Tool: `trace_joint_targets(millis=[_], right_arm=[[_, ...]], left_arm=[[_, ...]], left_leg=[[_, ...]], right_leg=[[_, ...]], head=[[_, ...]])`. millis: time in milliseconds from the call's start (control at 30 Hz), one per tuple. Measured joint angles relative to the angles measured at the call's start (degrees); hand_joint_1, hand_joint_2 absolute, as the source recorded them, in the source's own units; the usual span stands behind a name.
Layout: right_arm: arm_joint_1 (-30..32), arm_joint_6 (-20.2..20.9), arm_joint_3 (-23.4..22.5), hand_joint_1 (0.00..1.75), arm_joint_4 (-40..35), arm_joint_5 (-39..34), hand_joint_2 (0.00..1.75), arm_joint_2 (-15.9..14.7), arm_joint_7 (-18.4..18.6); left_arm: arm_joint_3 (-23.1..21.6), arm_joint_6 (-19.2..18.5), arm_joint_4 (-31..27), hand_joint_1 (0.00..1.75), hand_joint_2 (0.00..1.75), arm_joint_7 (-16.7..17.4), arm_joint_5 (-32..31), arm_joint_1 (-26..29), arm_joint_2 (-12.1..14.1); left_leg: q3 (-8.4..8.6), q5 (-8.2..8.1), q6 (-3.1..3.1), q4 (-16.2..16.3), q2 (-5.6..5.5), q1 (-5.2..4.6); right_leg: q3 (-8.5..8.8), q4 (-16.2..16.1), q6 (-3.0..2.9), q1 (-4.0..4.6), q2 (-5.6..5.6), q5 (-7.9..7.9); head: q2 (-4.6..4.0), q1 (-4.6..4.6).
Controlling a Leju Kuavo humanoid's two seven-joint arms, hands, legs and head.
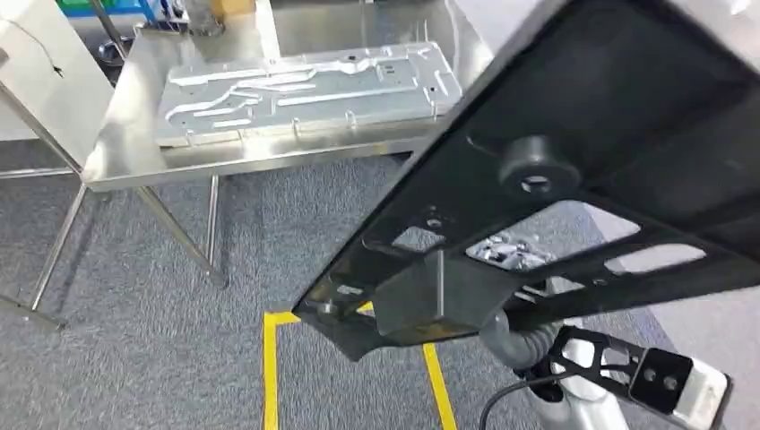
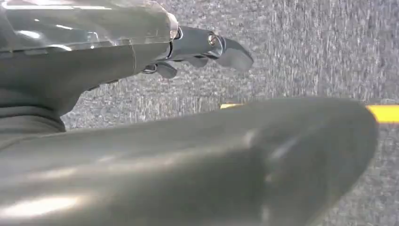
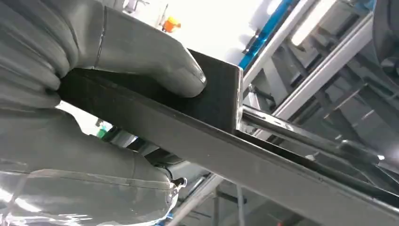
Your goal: Take the parts from the cabinet and place them on the table.
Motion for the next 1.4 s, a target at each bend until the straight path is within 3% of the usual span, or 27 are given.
trace_joint_targets(millis=[100, 133, 167, 233, 267, 300, 333, 367, 433, 467, 567, 633, 667, 767, 800, 833, 867, 933, 1000, 1033, 1067, 1133, 1200, 1267, 1300, 1333, 1400], right_arm=[[-0.24, 0.0, 0.0, 1.75, 0.0, -0.04, 1.75, -0.17, -0.04], [-0.32, 0.0, 0.0, 1.75, 0.0, -0.04, 1.75, -0.2, -0.09], [-0.33, 0.0, -0.02, 1.75, 0.0, -0.04, 1.75, -0.31, -0.11], [-0.26, -0.39, -0.04, 1.75, 0.2, 0.99, 1.75, -0.48, 0.31], [-0.25, -0.48, -0.04, 1.75, 0.33, 1.49, 1.75, -0.55, 0.57], [-0.18, -0.63, -0.04, 1.75, 0.48, 1.66, 1.75, -0.63, 0.81], [-0.16, -0.94, -0.04, 1.75, 0.59, 1.84, 1.75, -0.66, 1.05], [-0.16, -1.12, -0.04, 1.75, 0.63, 1.99, 1.75, -0.68, 1.31], [-0.12, -1.25, -0.04, 1.75, 0.81, 2.08, 1.75, -0.94, 1.66], [-0.08, -1.4, 0.0, 1.75, 0.92, 1.97, 1.75, -1.05, 1.77], [0.02, -1.84, 0.04, 1.75, 0.83, 1.73, 1.75, -1.22, 2.03], [0.01, -1.95, 0.02, 1.75, 0.79, 1.44, 1.75, -1.2, 1.94], [-0.05, -1.95, 0.02, 1.75, 0.79, 1.33, 1.75, -1.2, 1.92], [0.21, -1.97, 0.04, 1.75, 0.94, 1.27, 1.75, -1.2, 1.92], [0.32, -1.97, 0.04, 1.75, 0.96, 1.27, 1.75, -1.2, 1.92], [0.38, -1.97, 0.04, 1.75, 0.96, 1.27, 1.75, -1.2, 1.92], [0.4, -1.99, 0.04, 1.75, 0.98, 1.27, 1.75, -1.2, 1.92], [0.45, -2.12, 0.04, 1.75, 1.07, 1.27, 1.75, -1.22, 1.81], [0.63, -2.19, 0.04, 1.75, 1.27, 1.25, 1.75, -1.2, 1.59], [0.65, -2.23, 0.04, 1.75, 1.27, 1.38, 1.75, -1.2, 1.64], [0.73, -2.23, 0.04, 1.75, 1.31, 1.57, 1.75, -1.2, 1.62], [0.61, -2.38, 0.07, 1.75, 1.33, 1.99, 1.75, -1.18, 1.64], [0.58, -2.53, 0.11, 1.75, 1.44, 2.21, 1.75, -1.2, 1.64], [0.92, -2.69, 0.11, 1.75, 1.79, 2.3, 1.75, -1.2, 1.66], [1.04, -2.78, 0.11, 1.75, 1.95, 2.29, 1.75, -1.2, 1.66], [1.14, -2.89, 0.11, 1.75, 2.12, 2.38, 1.75, -1.2, 1.59], [1.43, -3.1, 0.11, 1.75, 2.29, 2.9, 1.75, -1.2, 1.16]], left_arm=[[0.02, 0.0, 0.0, 0.0, 0.0, -0.04, 0.07, -0.28, -0.15], [0.02, 0.0, 0.0, 0.0, 0.0, -0.09, 0.09, -0.3, -0.13], [0.02, 0.0, 0.0, 0.0, 0.0, -0.09, 0.09, -0.34, -0.13], [0.02, 0.0, 0.0, 0.0, 0.0, -0.09, 0.26, -0.28, -0.13], [0.02, 0.0, 0.0, 0.0, 0.0, -0.11, 0.28, -0.27, -0.13], [0.02, 0.0, 0.0, 0.0, 0.0, -0.11, 0.31, -0.27, -0.13], [0.02, -0.02, 0.0, 0.0, 0.0, -0.13, 0.35, -0.28, -0.13], [0.02, -0.02, 0.0, 0.0, 0.0, -0.13, 0.37, -0.29, -0.15], [0.04, -0.09, 0.0, 0.0, 0.0, -0.15, 0.44, -0.17, -0.17], [0.04, -0.13, 0.0, 0.0, 0.0, -0.15, 0.44, -0.14, -0.2], [0.09, -0.22, 0.0, 0.0, 0.0, -0.15, 0.35, 0.07, -0.22], [0.07, -0.26, 0.0, 0.0, 0.0, -0.15, 0.22, -0.32, -0.22], [0.07, -0.26, 0.0, 0.0, 0.0, -0.13, 0.2, -0.51, -0.35], [0.04, -0.24, 0.0, 0.0, 0.0, -0.13, 0.15, -0.36, -0.46], [0.06, -0.24, 0.0, 0.0, 0.0, -0.11, 0.13, -0.24, -0.44], [0.07, -0.24, 0.0, 0.0, 0.0, -0.09, 0.09, -0.21, -0.44], [0.07, -0.24, 0.0, 0.0, 0.0, -0.11, 0.07, -0.24, -0.44], [0.04, -0.24, 0.0, 0.0, 0.0, -0.11, 0.0, -0.2, -0.44], [0.04, -0.17, 0.0, 0.0, 0.0, -0.09, -0.02, -0.28, -0.39], [0.07, -0.15, 0.0, 0.0, 0.0, -0.09, 0.0, -0.2, -0.39], [0.07, -0.15, 0.0, 0.0, 0.0, -0.11, 0.0, -0.2, -0.37], [0.07, -0.15, 0.0, 0.0, 0.0, -0.2, 0.0, -0.29, -0.5], [0.07, -0.09, 0.0, 0.0, 0.0, -0.22, -0.02, -0.42, -0.48], [0.07, -0.09, 0.0, 0.0, 0.0, -0.24, -0.02, -0.28, -0.5], [0.07, -0.09, 0.0, 0.0, 0.0, -0.24, -0.02, -0.2, -0.5], [0.07, -0.07, 0.0, 0.0, 0.0, -0.24, 0.02, -0.16, -0.5], [0.07, 0.0, 0.0, 0.0, 0.0, -0.26, 0.11, -0.18, -0.57]], left_leg=[[1.84, -0.45, 0.75, -1.31, -0.16, 0.51], [2.52, -0.76, 1.09, -1.61, -0.15, 0.57], [3.01, -1.1, 1.24, -1.83, -0.14, 0.61], [3.91, -1.96, 1.12, -1.99, -0.42, 0.62], [4.42, -2.43, 0.98, -1.98, -0.82, 0.71], [5.19, -3.01, 0.89, -1.98, -1.13, 0.8], [6.04, -3.59, 0.75, -1.98, -1.6, 0.9], [6.92, -4.14, 0.56, -1.98, -2.12, 1.01], [7.61, -5.28, 0.2, -2.08, -2.31, 1.09], [8.26, -5.64, -0.31, -1.94, -2.81, 1.05], [9.19, -5.47, -1.75, -2.12, -2.6, 1.19], [8.27, -5.99, -2.04, 0.79, -1.2, 1.34], [6.27, -6.67, -2.22, 4.41, -0.59, 1.35], [-1.96, -11.7, -2.49, 15.85, -0.25, 1.36], [-3.03, -11.55, -2.25, 15.96, -0.23, 1.35], [-2.98, -9.94, -2.06, 13.86, -0.21, 1.31], [-1.89, -7.04, -1.61, 9.72, -0.17, 1.19], [1.08, 0.58, -0.68, 0.11, 0.24, 0.65], [1.31, -1.68, -0.7, -0.53, 0.21, 0.27], [1.68, -0.54, -0.19, -1.2, 0.05, 0.2], [2.05, -0.64, 0.24, -1.49, -0.02, 0.36], [4.12, -0.74, 0.54, -2.41, -0.08, 0.76], [4.81, -1.26, 0.97, -2.55, -0.1, 0.82], [5.42, -2.11, 0.91, -2.55, -0.19, 0.82], [5.86, -2.54, 0.86, -2.54, -0.25, 0.84], [6.49, -3.06, 0.76, -2.54, -0.34, 0.87], [8.04, -4.2, 0.44, -2.54, -0.45, 0.91]], right_leg=[[0.41, 1.76, 0.88, -0.15, -0.09, 0.3], [-0.95, 4.65, 1.2, -0.22, -0.11, 0.39], [-3.62, 8.8, 1.69, -0.44, -0.09, -0.51], [-9.14, 15.69, 2.49, -0.98, -0.12, -4.27], [-11.01, 17.1, 2.6, -1.21, -0.12, -5.77], [-11.89, 16.36, 2.76, -1.47, -0.13, -5.74], [-11.64, 13.62, 2.98, -1.68, -0.11, -3.9], [-10.7, 9.59, 3.15, -1.89, -0.03, -0.6], [-9.54, 1.42, 2.68, -2.0, -0.12, 8.77], [-9.64, 1.11, 2.29, -1.54, -0.3, 7.27], [-8.53, 0.53, 0.79, -1.15, -0.06, 7.31], [-6.8, 0.07, -0.03, -1.33, -0.1, 6.92], [-6.35, 0.06, -0.38, -1.26, -0.17, 6.51], [-4.85, 0.06, -0.82, -0.86, -0.19, 5.01], [-4.23, 0.06, -0.85, -0.77, -0.13, 4.55], [-3.5, 0.06, -0.81, -0.7, -0.07, 4.02], [-2.61, 0.06, -0.74, -0.62, -0.08, 3.41], [-1.22, -0.09, -0.56, -0.62, -0.22, 2.16], [-0.71, -0.11, 0.27, -0.35, -0.05, 1.38], [0.0, 0.03, 0.62, -0.41, -0.08, 1.63], [-0.19, 0.77, 1.08, -0.31, -0.08, 2.36], [-0.29, 2.75, 1.68, -0.49, -0.1, 1.71], [-4.75, 9.5, 2.19, -0.73, -0.11, -0.41], [-10.16, 15.73, 2.72, -1.12, -0.13, -3.96], [-11.68, 16.33, 2.93, -1.31, -0.14, -4.42], [-12.14, 14.81, 3.11, -1.5, -0.17, -3.29], [-10.54, 7.04, 2.92, -1.75, -0.24, 3.0]], head=[[0.02, 0.02], [0.02, 0.02], [0.02, 0.02], [0.02, 0.02], [0.02, 0.02], [0.0, 0.02], [0.02, 0.02], [0.0, 0.02], [0.0, 0.02], [0.02, 0.07], [0.02, 0.04], [0.02, 0.02], [0.0, 0.02], [0.02, 0.02], [0.02, 0.02], [0.02, 0.02], [0.0, 0.02], [0.0, 0.02], [0.0, 0.04], [0.0, 0.02], [0.0, 0.02], [0.02, 0.04], [0.02, 0.04], [0.02, 0.04], [0.02, 0.02], [0.02, 0.02], [0.0, 0.02]])
